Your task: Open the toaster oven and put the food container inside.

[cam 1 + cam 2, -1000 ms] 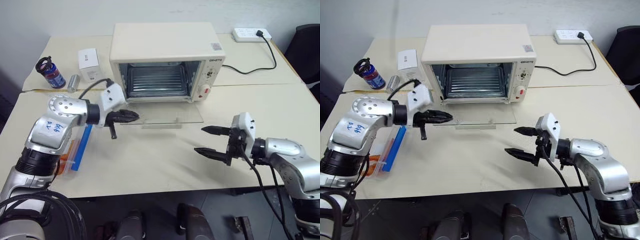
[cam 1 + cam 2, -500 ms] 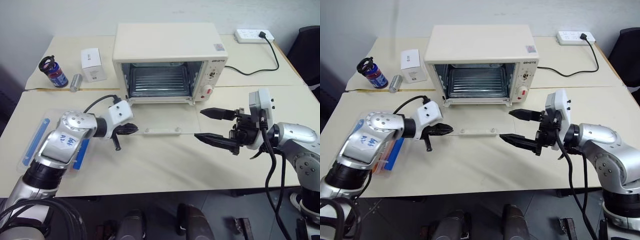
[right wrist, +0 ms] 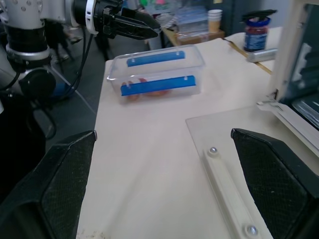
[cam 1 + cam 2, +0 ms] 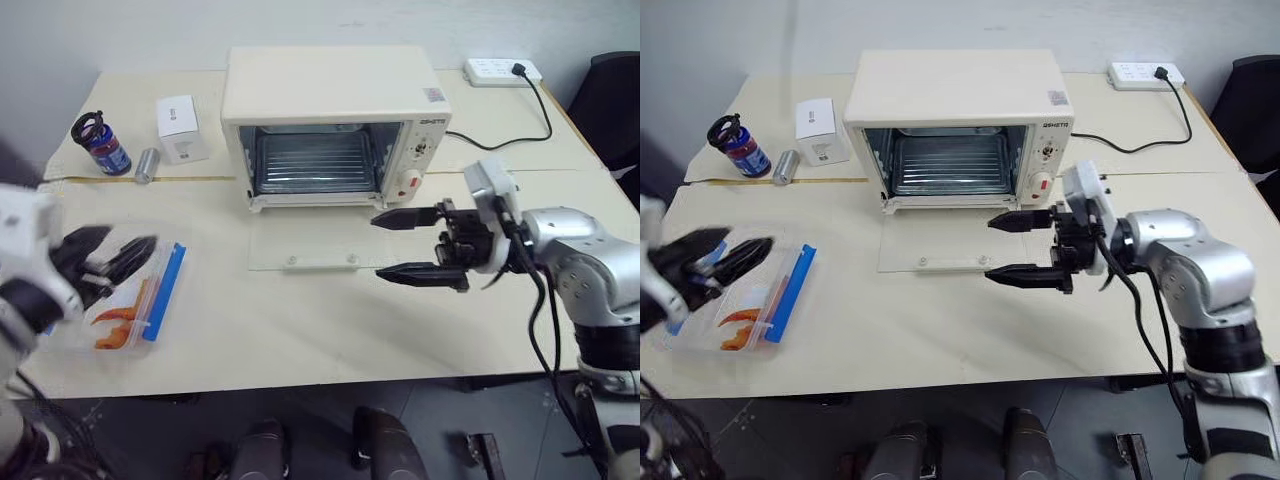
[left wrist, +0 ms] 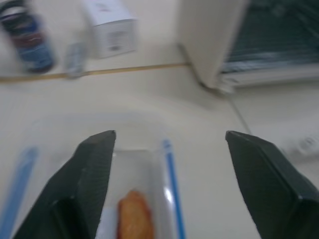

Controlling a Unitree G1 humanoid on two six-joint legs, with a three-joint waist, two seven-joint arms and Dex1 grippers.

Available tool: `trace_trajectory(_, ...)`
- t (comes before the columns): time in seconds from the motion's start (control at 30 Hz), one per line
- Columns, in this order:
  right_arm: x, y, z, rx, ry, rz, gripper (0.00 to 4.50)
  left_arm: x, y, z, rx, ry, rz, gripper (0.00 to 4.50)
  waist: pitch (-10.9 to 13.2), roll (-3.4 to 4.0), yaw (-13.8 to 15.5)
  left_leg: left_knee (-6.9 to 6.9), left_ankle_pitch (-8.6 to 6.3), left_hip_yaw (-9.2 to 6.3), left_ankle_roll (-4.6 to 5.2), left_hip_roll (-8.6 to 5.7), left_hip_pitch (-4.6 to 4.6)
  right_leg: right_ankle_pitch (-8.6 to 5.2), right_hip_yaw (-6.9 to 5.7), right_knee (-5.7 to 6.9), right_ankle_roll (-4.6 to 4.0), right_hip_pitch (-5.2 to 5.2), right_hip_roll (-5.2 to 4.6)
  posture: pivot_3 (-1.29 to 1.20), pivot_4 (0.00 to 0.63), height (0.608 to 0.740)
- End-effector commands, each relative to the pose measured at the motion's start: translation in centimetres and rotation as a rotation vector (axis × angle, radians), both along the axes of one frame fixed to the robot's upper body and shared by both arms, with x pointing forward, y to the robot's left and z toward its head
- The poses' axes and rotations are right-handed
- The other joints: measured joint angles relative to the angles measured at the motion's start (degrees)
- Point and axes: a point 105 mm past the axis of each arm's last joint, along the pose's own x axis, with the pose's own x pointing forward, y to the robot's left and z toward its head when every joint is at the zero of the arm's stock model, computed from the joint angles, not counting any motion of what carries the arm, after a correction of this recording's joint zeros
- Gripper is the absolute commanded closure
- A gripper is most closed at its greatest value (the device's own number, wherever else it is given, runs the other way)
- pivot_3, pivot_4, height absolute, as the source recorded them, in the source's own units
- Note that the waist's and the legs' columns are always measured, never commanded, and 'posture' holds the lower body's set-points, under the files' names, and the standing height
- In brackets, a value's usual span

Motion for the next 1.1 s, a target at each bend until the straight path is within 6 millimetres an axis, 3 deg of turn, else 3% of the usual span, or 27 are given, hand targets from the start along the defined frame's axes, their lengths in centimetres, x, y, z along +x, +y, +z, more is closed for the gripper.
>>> trace_trajectory(0.03,0.1,0.5,0.5,0.002,-0.044,0.058,0.0,-3.0,2.4,-0.5,-0.069,-0.065,0.21,0.2,-0.1,-0.14,0.2,0.07,-0.02,-0.03,-0.02,0.02,-0.01,0.0,-0.06,0.0,-0.01,0.03,-0.01,0.0,0.15,0.74)
trace_trajectory(0.13,0.4,1.0,0.2,0.001,-0.036,0.088,0.0,-5.2,3.3,-1.5,-0.185,-0.107,0.348,0.2,-0.1,-0.23,0.1,0.22,-0.15,-0.14,0.1,0.27,0.05,0.01,-0.02,0.02,-0.02,0.17,-0.14,0.0,0.15,0.74)
trace_trajectory(0.2,0.4,1.2,0.1,-0.003,-0.033,0.104,0.0,-6.5,2.6,-1.6,-0.207,-0.153,0.405,0.2,-0.3,-0.41,-0.1,0.27,-0.21,-0.19,0.07,0.35,0.08,0.01,-0.07,0.02,-0.02,0.23,-0.12,0.0,0.15,0.74)
trace_trajectory(0.33,0.3,1.4,0.0,-0.001,-0.028,0.116,0.0,-7.9,1.1,-1.5,-0.421,-0.135,0.459,0.2,-0.3,-0.48,-0.2,0.26,-0.63,-0.17,0.01,0.6,0.51,-0.06,0.42,-0.12,-0.19,0.59,-0.53,0.0,0.15,0.74)
trace_trajectory(0.53,-0.3,1.3,-0.3,0.007,-0.016,0.104,0.0,-7.4,1.1,-2.6,-0.694,-0.028,0.61,0.2,-0.5,-0.09,-0.1,0.23,-0.71,-0.24,-0.02,0.46,0.8,-0.38,0.22,-0.23,-0.75,0.81,-0.71,0.0,0.15,0.74)
trace_trajectory(0.63,-0.7,1.1,-0.2,0.016,-0.017,0.085,0.0,-7.0,1.1,-3.7,-0.766,0.03,0.681,0.2,-0.5,-0.09,-0.2,0.23,-0.76,-0.11,-0.03,0.49,0.89,-0.39,0.26,-0.24,-0.79,0.85,-0.17,0.0,0.15,0.74)
trace_trajectory(0.77,-1.0,0.7,-0.2,0.029,-0.02,0.038,0.0,-5.8,0.9,-4.8,-0.809,0.115,0.708,0.2,-0.5,-0.08,-0.1,0.23,-0.8,0.0,-0.08,0.47,0.92,-0.45,0.28,-0.24,-0.89,0.84,0.11,0.0,0.15,0.74)
trace_trajectory(1.03,-1.9,0.3,-0.1,0.05,-0.032,-0.024,0.0,-4.1,2.8,-7.9,-0.877,0.292,0.822,0.2,-0.5,-0.08,0.0,0.21,-0.81,0.14,-0.09,0.5,1.03,-0.48,-0.03,-0.23,-0.94,0.84,0.22,0.0,0.15,0.74)
trace_trajectory(1.1,-2.0,0.1,0.2,0.054,-0.038,-0.043,0.0,-3.8,3.2,-8.7,-0.888,0.326,0.846,0.59,-0.5,-0.08,0.0,0.2,-0.81,0.11,-0.09,0.52,1.04,-0.48,-0.08,-0.22,-0.94,0.85,0.23,0.0,0.15,0.74)
